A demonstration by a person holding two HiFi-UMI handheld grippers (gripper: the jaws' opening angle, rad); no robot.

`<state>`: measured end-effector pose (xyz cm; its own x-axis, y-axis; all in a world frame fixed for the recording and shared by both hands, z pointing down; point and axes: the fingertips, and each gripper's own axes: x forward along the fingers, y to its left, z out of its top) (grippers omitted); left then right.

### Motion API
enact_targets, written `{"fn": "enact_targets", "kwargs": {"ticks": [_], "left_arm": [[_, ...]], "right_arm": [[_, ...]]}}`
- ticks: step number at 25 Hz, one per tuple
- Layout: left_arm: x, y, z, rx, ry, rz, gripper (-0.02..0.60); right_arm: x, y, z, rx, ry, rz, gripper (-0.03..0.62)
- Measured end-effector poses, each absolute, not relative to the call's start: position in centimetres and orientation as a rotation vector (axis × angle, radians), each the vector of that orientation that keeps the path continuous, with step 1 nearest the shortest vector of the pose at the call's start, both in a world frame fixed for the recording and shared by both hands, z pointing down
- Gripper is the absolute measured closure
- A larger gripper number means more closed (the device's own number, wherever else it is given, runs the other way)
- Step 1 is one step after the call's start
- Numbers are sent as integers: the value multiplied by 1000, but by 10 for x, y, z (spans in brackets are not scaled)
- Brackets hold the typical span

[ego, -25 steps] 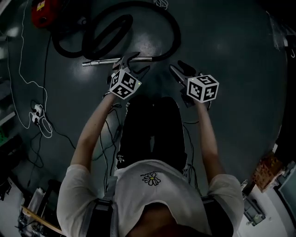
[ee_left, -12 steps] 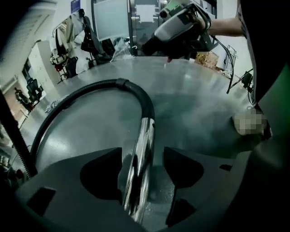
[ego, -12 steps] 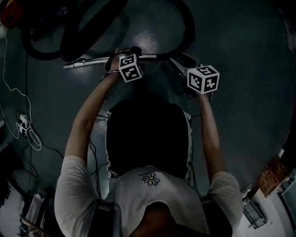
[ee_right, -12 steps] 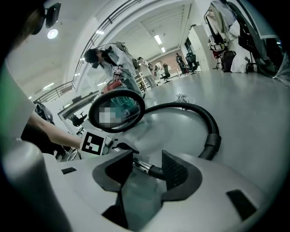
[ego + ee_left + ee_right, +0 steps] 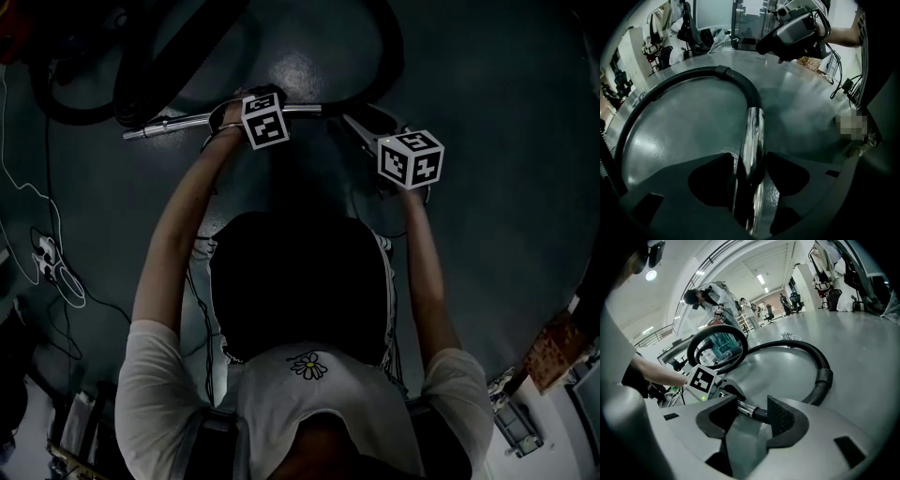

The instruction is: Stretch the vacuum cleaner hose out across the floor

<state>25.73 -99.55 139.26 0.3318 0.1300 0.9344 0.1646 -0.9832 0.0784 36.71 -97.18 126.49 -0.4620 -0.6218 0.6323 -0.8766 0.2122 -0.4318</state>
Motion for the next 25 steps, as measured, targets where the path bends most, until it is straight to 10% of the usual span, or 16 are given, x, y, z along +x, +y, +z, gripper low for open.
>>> {"fn": "enact_targets", "kwargs": {"ticks": [11,25], "left_arm": [[249,-991,1396,-2448,-437,-1972,403],[303,-932,1330,-3186,-491,-1487,405]], "right_arm": [[372,-958,1277,1479,-2138,1228,390],[423,-931,1280,1883,-2000,1873,388]]}}
